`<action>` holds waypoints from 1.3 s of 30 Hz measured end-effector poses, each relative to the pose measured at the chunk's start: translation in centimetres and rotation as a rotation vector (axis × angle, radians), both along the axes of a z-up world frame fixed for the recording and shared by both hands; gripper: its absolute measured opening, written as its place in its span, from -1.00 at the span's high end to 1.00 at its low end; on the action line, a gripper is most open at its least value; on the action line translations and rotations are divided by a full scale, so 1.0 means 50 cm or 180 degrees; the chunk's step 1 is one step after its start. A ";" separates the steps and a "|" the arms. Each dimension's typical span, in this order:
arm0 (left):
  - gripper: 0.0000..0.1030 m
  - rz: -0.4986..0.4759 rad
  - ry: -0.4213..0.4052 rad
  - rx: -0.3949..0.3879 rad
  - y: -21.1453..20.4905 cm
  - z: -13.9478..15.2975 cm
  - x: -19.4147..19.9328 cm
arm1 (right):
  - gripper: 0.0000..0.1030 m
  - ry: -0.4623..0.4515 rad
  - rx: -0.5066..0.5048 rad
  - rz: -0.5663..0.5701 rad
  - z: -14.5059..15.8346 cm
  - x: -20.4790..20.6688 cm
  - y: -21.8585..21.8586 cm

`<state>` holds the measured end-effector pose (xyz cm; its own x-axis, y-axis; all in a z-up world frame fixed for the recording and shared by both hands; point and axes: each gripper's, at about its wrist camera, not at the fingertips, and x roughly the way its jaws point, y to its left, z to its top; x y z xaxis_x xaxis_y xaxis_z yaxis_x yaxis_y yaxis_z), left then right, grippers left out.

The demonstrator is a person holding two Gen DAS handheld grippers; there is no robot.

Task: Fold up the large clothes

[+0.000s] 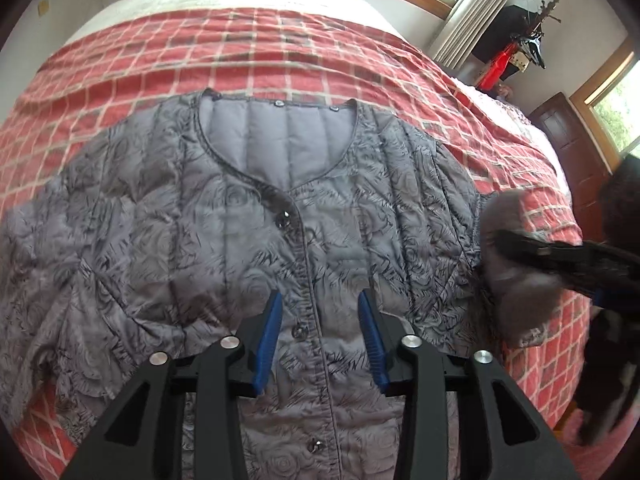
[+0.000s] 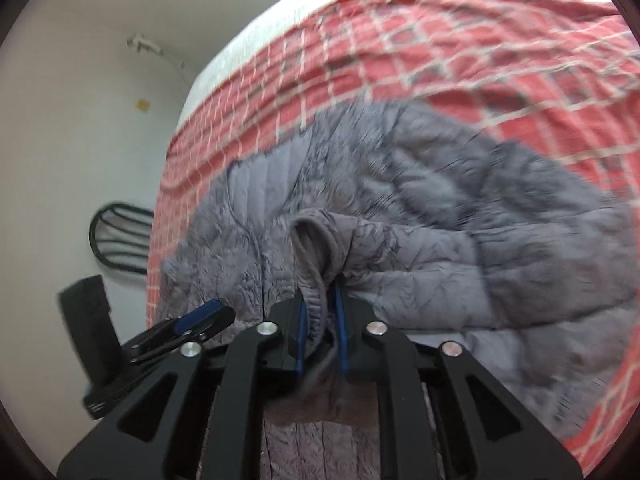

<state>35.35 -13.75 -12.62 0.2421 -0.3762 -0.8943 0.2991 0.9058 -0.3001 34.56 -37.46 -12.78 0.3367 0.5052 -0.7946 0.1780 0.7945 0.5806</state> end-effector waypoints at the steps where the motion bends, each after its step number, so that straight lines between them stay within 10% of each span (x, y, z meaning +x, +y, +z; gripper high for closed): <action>1: 0.11 -0.0015 0.0043 -0.0069 0.003 -0.002 -0.001 | 0.49 0.0018 0.0047 0.0027 -0.006 0.001 0.004; 7: -0.31 -0.0209 0.0224 -0.0539 -0.032 0.007 -0.016 | 0.38 -0.0234 0.0266 0.0099 0.034 -0.045 -0.031; 13: -0.40 -0.0453 0.0510 -0.0568 -0.146 -0.034 -0.021 | 0.38 -0.0330 -0.0507 -0.0305 0.074 -0.170 -0.166; 20: 0.92 -0.0440 0.0539 -0.0316 -0.211 -0.063 -0.033 | 0.38 -0.0142 -0.0741 -0.0767 0.042 -0.287 -0.280; 31: 0.95 0.0138 -0.0404 -0.0541 0.000 0.149 0.001 | 0.38 -0.0218 -0.0625 -0.0797 0.034 -0.264 -0.276; 39: 0.95 0.0723 -0.0543 -0.0141 0.190 0.145 0.046 | 0.38 -0.0309 -0.0383 -0.0294 0.030 -0.133 -0.135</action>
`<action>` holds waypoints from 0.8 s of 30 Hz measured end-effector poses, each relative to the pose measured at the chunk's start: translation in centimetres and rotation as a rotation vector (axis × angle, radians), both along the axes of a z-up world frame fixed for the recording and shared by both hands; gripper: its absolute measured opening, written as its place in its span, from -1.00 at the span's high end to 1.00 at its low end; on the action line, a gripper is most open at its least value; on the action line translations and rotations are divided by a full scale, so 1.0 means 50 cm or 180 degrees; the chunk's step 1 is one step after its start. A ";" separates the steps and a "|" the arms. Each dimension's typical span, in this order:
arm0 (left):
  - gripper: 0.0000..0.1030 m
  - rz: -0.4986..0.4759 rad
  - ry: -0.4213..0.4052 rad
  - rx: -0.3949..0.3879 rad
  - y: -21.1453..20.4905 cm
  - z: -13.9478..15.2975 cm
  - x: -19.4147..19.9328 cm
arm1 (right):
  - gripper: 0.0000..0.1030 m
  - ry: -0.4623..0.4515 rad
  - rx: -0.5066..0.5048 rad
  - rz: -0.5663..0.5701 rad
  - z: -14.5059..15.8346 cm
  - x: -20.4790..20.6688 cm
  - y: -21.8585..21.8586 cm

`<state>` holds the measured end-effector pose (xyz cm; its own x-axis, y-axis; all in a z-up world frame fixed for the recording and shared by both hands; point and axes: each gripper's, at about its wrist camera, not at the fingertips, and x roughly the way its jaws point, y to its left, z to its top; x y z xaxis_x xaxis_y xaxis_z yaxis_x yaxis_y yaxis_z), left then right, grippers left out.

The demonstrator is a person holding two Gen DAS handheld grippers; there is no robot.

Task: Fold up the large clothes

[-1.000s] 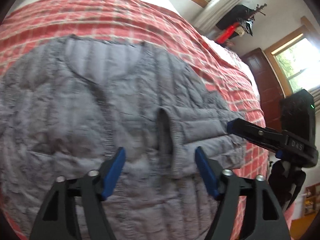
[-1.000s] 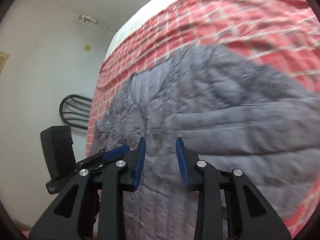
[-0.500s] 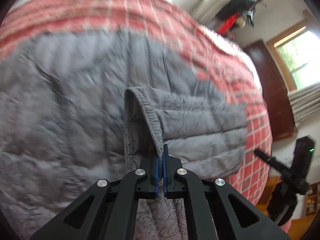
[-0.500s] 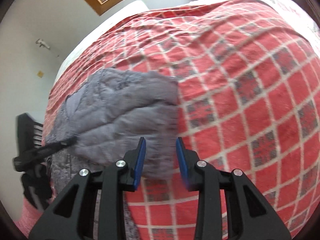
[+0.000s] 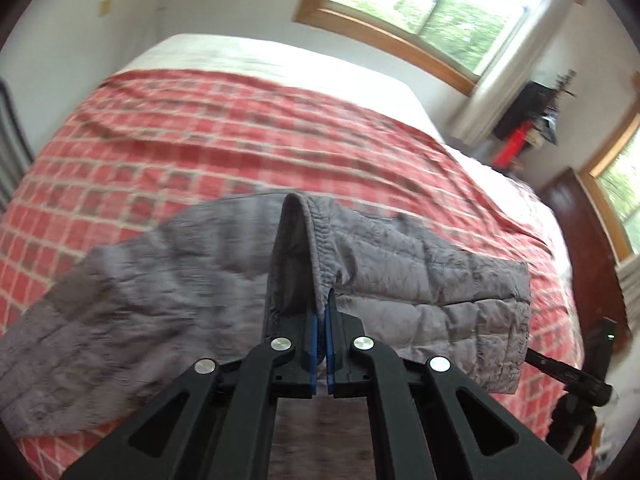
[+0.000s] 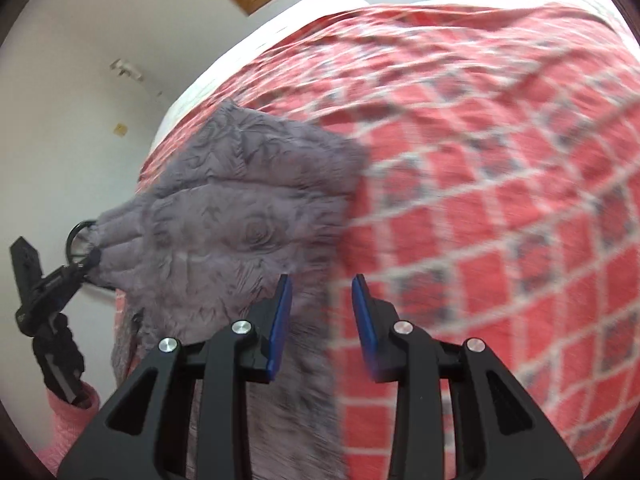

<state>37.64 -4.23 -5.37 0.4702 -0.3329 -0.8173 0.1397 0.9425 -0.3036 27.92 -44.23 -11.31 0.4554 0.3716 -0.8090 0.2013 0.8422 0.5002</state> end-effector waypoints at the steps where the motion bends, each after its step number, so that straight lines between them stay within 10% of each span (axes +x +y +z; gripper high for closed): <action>1: 0.95 0.0068 0.0016 0.0061 0.018 -0.011 0.006 | 0.38 0.0005 0.0021 0.0076 -0.004 0.019 0.022; 15: 0.87 0.0349 0.0656 0.0404 0.149 -0.232 0.036 | 0.37 0.0665 -0.0490 0.0592 -0.128 0.099 0.169; 20: 0.75 0.0387 0.0665 0.0580 0.149 -0.209 0.039 | 0.33 0.0727 -0.0607 0.0695 -0.109 0.111 0.177; 24: 0.57 0.0601 0.0068 0.0778 0.147 -0.082 0.020 | 0.21 0.0436 -0.0532 0.0698 -0.036 0.132 0.180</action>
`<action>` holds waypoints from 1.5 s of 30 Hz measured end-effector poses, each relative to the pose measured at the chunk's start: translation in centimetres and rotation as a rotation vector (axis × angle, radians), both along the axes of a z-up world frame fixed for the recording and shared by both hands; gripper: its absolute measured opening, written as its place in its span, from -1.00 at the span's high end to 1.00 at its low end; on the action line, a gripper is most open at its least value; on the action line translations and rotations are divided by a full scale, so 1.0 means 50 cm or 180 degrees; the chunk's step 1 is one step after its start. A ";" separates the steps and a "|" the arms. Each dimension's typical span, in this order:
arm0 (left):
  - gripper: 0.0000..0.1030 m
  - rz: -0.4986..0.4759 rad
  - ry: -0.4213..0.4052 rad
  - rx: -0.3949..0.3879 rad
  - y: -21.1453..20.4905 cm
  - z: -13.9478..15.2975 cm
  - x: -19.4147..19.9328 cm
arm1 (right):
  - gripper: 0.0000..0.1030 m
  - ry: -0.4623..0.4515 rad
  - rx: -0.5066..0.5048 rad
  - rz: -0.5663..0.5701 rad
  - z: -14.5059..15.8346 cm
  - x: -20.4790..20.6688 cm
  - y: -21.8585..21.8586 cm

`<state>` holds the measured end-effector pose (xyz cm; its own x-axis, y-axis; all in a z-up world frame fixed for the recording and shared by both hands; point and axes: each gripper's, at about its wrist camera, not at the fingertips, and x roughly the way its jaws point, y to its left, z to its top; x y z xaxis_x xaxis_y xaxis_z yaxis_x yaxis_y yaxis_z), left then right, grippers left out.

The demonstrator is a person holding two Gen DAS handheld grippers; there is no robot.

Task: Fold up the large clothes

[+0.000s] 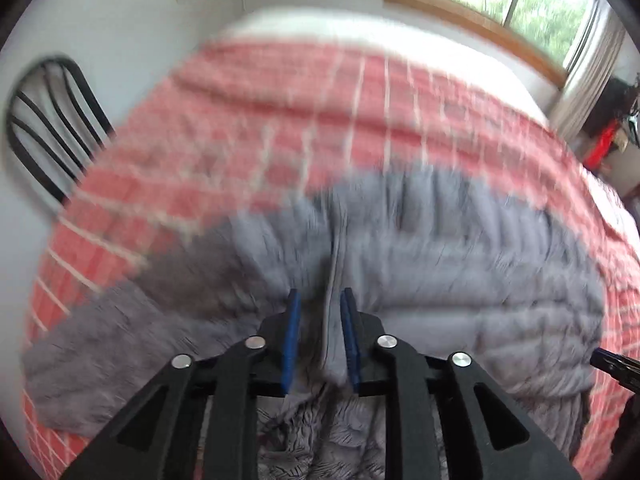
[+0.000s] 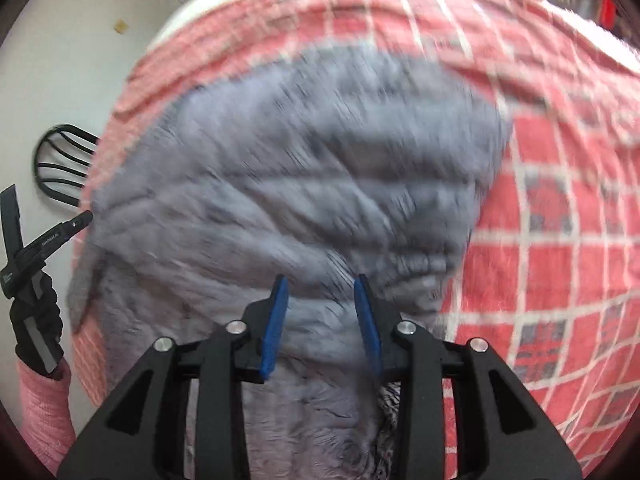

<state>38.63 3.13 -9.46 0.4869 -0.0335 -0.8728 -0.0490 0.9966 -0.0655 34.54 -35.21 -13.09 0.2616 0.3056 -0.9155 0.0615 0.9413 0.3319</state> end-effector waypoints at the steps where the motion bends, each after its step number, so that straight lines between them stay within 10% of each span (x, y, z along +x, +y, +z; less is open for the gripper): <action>1: 0.57 -0.0052 -0.0067 -0.0052 -0.011 0.020 -0.001 | 0.21 -0.0030 0.0047 -0.0015 0.012 0.013 0.003; 5: 0.53 -0.0500 -0.0013 -0.0243 -0.117 0.031 0.019 | 0.21 -0.0020 -0.0009 -0.0007 0.015 0.074 0.033; 16: 0.52 -0.0747 0.0557 -0.0027 -0.220 -0.167 0.051 | 0.23 0.0265 -0.0091 -0.0078 -0.106 0.119 0.051; 26: 0.47 -0.0658 0.0371 -0.0114 -0.181 -0.075 0.016 | 0.13 0.0022 -0.0050 -0.0012 -0.011 0.050 0.061; 34: 0.46 -0.0854 0.0583 0.0056 -0.228 -0.156 -0.020 | 0.14 0.0263 -0.0045 -0.0029 -0.104 0.001 0.079; 40: 0.46 -0.0703 0.0628 -0.0177 -0.184 -0.109 -0.030 | 0.11 0.0170 0.0082 -0.0069 -0.055 -0.014 0.064; 45: -0.09 -0.0390 0.0288 -0.0368 -0.042 -0.023 -0.119 | -0.09 -0.0140 0.0092 -0.0096 0.029 -0.060 0.034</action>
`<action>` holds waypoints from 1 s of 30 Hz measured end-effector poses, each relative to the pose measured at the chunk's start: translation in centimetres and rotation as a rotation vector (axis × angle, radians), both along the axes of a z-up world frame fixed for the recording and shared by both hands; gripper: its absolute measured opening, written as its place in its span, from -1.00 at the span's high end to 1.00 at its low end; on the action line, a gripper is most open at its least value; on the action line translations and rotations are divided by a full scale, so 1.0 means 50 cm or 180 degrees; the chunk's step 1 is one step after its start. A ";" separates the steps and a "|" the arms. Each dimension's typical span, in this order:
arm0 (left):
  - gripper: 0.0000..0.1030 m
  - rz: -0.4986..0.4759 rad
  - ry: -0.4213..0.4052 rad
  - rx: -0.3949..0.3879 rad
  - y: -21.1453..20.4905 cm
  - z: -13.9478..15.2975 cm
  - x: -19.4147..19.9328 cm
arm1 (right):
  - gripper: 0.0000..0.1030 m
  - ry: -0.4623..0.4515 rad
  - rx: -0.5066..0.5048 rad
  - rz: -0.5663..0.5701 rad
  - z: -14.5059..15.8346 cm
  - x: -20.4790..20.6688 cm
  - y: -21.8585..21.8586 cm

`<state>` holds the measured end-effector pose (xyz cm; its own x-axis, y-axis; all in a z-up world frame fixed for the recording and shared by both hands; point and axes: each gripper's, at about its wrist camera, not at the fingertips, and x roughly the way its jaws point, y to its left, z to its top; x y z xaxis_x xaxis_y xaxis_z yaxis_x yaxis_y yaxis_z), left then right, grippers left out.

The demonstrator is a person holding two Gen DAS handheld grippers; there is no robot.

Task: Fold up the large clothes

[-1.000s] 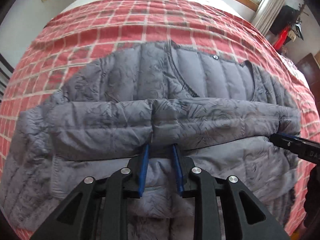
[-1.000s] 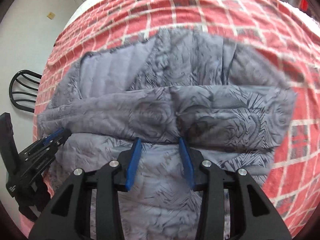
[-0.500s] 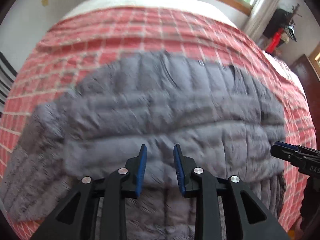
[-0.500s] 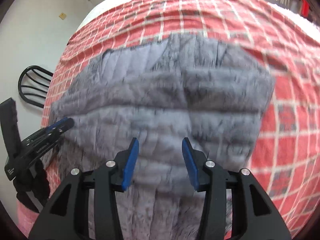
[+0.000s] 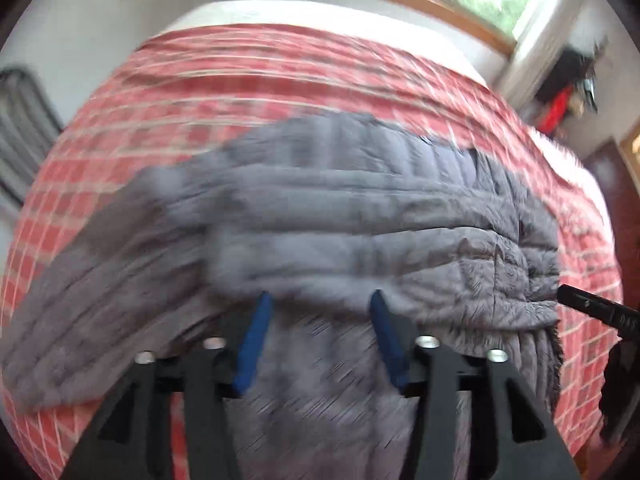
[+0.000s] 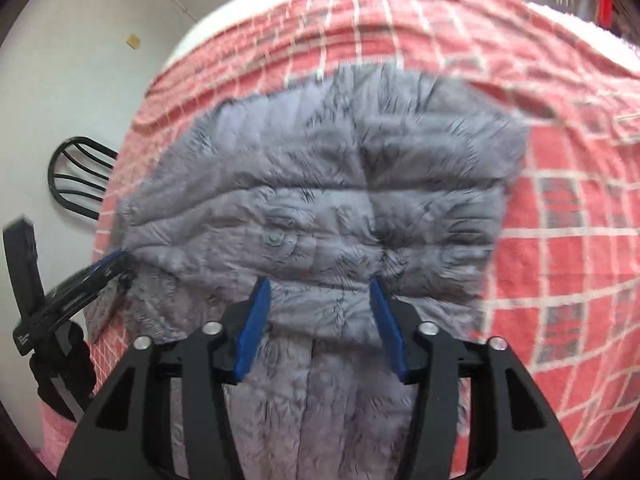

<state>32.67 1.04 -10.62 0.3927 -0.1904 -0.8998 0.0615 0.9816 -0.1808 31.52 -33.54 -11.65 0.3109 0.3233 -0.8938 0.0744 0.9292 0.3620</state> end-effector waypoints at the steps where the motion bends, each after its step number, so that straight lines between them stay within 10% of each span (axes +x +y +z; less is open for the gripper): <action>1: -0.10 0.0131 0.0022 -0.0035 0.038 0.001 -0.017 | -0.09 -0.0001 -0.0006 -0.0014 0.006 -0.008 -0.007; 14: -0.07 0.2751 0.0285 -0.1185 0.587 -0.132 -0.296 | -0.10 0.0282 -0.0071 -0.0089 -0.066 0.015 -0.001; 23: -0.05 0.3322 -0.0073 -0.1821 0.686 -0.182 -0.311 | -0.09 0.0367 -0.0134 -0.0078 -0.092 0.044 0.024; 30: 0.64 0.3534 -0.0059 -0.1782 0.703 -0.195 -0.305 | -0.09 0.0428 -0.0194 -0.0126 -0.127 0.047 0.030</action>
